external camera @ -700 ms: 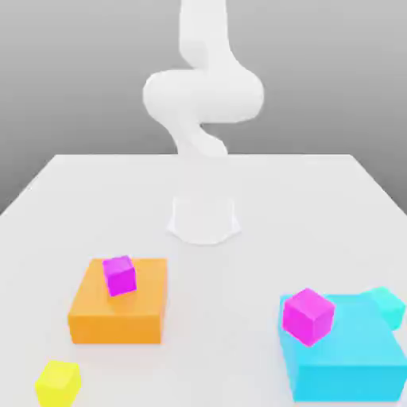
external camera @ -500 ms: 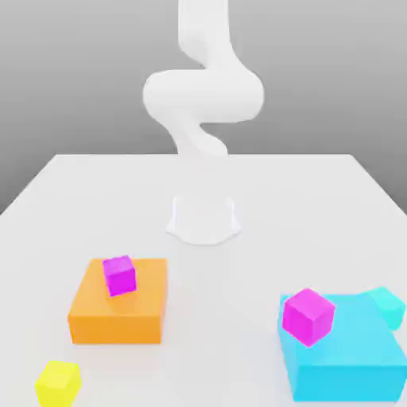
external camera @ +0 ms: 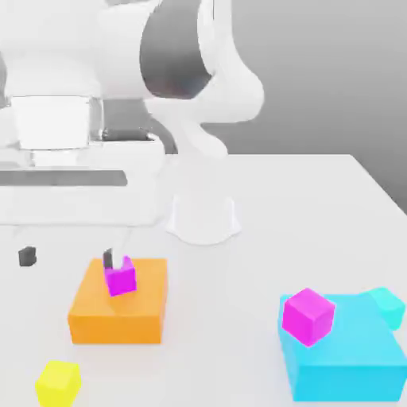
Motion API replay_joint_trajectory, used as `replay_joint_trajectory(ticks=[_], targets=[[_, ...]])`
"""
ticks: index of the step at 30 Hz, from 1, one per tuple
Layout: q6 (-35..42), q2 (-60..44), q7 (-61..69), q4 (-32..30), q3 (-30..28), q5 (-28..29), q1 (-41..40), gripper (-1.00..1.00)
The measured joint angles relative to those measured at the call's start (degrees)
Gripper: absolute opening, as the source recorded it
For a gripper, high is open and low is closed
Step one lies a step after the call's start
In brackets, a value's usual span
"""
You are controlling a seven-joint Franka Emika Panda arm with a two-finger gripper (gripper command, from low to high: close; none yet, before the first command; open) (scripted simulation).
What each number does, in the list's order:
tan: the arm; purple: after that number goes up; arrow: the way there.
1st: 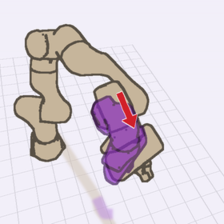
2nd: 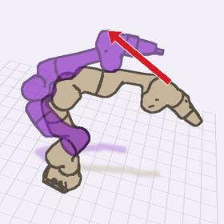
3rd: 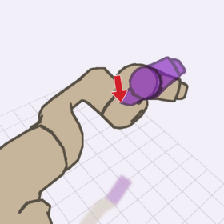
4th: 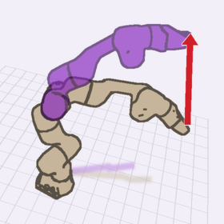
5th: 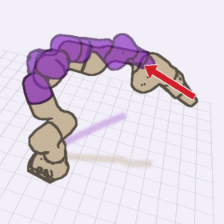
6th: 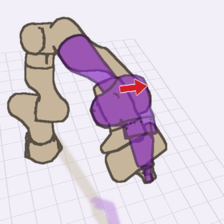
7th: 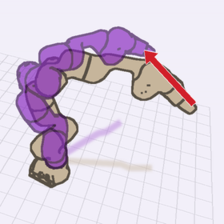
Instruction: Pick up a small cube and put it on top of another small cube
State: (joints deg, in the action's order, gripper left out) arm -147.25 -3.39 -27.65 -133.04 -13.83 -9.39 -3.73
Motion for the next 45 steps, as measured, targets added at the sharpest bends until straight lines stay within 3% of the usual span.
replay_joint_trajectory(ticks=[7,12,13,20,25,32,38,42,43,45], targets=[[-4.66,-14.4,4.61,-0.41,-0.81,-1.7,-3.8,0.0],[-11.48,-24.78,8.01,1.43,2.38,-5.48,-7.1,0.0],[-12.44,-26.05,8.38,1.72,3.01,-5.96,-7.63,-1.0],[-12.31,-25.95,8.29,1.7,3.0,-5.83,-7.65,-1.0],[-5.63,-16.81,5.21,-0.66,0.35,-1.51,-4.55,-1.0],[1.63,-3.66,3.14,-6.17,8.6,3.59,6.12,-1.0],[8.51,9.07,1.7,-11.49,16.28,7.86,20.54,-1.0],[1.43,4.29,1.07,-13.75,16.51,9.06,21.54,-1.0],[-0.06,3.14,0.95,-14.07,16.93,9.22,21.15,1.0],[-0.06,3.14,0.95,-14.07,16.94,9.22,21.17,1.0]])
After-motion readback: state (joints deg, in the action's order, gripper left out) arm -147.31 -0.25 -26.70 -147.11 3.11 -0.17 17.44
